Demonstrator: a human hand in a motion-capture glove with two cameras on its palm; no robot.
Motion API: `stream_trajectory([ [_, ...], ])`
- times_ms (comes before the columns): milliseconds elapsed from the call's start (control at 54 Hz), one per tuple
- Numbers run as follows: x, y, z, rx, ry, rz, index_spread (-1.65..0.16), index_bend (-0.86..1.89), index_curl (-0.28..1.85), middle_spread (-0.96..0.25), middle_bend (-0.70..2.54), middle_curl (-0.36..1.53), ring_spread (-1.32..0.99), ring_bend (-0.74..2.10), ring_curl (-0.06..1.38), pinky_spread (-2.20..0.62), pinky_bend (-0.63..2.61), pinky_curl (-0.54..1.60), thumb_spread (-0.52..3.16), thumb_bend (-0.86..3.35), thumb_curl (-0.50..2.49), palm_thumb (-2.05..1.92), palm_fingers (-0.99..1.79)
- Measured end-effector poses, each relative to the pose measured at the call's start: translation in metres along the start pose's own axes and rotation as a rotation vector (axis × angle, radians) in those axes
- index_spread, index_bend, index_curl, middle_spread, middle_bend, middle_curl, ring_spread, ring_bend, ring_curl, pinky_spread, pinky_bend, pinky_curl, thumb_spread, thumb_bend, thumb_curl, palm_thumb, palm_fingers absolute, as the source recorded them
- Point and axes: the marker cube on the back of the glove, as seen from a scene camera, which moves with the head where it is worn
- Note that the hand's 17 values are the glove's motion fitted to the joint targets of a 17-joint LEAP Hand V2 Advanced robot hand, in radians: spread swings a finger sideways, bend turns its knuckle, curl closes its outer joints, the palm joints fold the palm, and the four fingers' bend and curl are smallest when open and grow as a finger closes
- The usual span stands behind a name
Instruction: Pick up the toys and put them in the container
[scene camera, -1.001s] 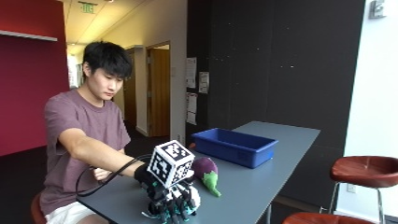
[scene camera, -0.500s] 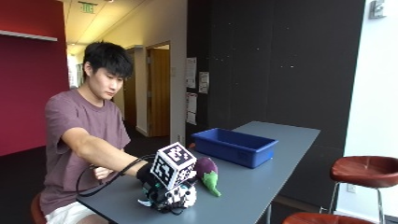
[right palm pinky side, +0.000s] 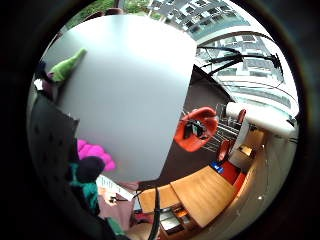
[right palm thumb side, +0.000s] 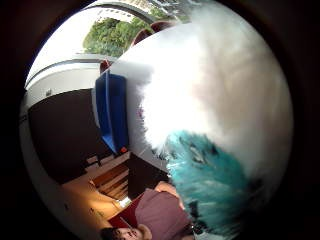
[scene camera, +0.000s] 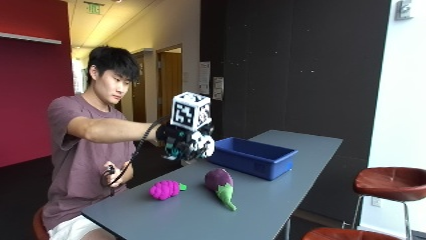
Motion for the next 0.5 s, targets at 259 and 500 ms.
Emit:
stream_trajectory([
  [259, -0.169, 0.049, -0.106, 0.202, 0.046, -0.274, -0.25, 1.09, 0.75, -0.24, 1.21, 0.87, -0.37, 1.39, 0.64, -0.42, 0.91, 0.48, 0.34, 0.24, 0.88, 0.65, 1.09],
  [500, -0.33, 0.052, -0.118, 0.313, 0.139, -0.57, -0.24, 1.06, 0.83, -0.23, 1.23, 0.89, -0.37, 1.4, 0.66, -0.42, 0.93, 0.5, 0.19, 0.25, 0.97, 0.64, 1.08],
])
